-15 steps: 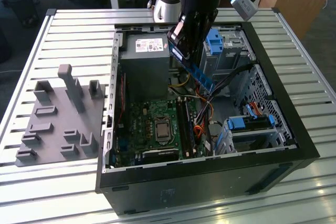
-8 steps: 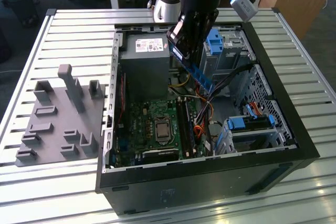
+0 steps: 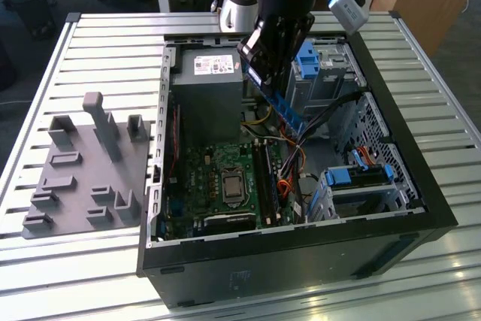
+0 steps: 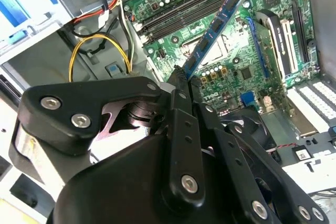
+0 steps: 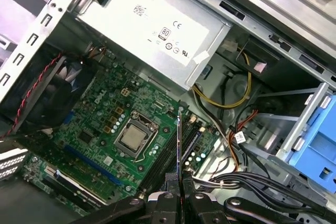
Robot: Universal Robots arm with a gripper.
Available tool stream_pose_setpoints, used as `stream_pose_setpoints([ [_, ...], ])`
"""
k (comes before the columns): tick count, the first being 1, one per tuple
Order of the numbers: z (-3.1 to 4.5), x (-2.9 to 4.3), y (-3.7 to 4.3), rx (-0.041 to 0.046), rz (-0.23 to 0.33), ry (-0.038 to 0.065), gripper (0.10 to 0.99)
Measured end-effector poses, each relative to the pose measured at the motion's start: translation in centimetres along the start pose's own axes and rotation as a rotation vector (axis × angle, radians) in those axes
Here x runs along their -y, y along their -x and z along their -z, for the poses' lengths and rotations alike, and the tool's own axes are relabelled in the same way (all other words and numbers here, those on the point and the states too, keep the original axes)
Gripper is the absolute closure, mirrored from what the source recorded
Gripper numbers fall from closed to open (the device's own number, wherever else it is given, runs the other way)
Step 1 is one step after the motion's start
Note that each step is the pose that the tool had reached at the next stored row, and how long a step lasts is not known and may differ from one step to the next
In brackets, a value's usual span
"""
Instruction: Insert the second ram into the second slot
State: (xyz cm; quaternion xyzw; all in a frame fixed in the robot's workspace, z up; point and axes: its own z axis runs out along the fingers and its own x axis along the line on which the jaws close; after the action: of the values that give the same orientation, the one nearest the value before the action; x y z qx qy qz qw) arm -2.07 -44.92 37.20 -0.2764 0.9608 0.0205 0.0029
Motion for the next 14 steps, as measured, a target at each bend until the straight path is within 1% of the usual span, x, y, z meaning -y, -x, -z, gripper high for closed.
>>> stream_pose_setpoints([
  [14,-0.01,0.0,0.0,0.0033,-0.088,-0.001,0.949],
])
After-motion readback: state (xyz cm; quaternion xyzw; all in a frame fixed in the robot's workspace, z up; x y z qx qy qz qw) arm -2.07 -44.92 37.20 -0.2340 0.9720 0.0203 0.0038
